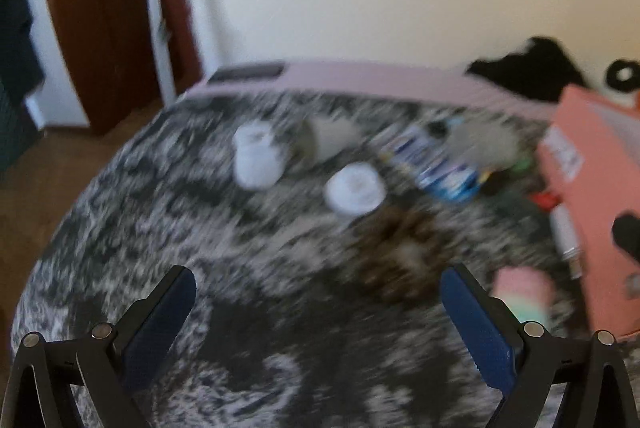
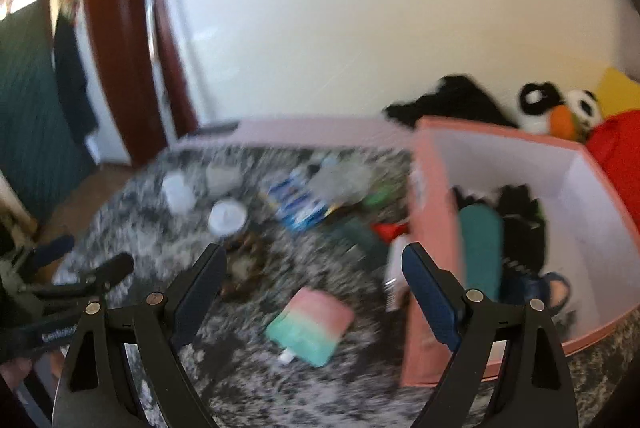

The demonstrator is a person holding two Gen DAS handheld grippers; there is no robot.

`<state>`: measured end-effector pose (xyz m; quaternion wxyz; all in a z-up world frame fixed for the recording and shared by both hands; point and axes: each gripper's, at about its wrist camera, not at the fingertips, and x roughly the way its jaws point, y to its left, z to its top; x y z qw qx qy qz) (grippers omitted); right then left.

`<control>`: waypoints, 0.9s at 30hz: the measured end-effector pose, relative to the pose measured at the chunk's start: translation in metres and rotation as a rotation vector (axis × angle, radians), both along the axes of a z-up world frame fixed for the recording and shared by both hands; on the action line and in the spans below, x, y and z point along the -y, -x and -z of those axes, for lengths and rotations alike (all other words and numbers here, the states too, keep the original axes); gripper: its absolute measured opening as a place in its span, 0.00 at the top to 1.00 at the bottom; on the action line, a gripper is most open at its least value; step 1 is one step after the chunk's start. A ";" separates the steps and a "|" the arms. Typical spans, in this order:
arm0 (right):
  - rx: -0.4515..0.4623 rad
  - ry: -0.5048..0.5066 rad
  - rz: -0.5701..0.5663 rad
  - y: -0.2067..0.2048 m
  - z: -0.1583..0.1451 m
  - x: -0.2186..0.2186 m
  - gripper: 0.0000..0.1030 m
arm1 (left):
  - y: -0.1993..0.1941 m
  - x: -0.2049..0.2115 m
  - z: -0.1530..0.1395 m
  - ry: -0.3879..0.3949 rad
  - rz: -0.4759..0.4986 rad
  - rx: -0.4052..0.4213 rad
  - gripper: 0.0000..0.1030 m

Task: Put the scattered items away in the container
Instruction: 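Grasp the pastel pouch with the right gripper while the left grasps the wooden bracelet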

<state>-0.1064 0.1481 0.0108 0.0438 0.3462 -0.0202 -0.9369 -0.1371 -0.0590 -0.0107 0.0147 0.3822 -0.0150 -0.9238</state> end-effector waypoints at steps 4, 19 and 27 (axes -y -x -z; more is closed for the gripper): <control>0.131 -0.099 -0.001 0.017 0.045 0.031 0.11 | 0.021 0.005 0.032 0.003 -0.004 0.068 0.02; 0.372 -0.024 0.076 0.056 0.135 0.000 0.02 | 0.090 -0.045 0.102 -0.107 0.092 0.188 0.02; 0.285 -0.101 -0.066 0.062 0.130 0.031 0.86 | 0.092 -0.055 0.100 -0.207 0.149 0.176 0.83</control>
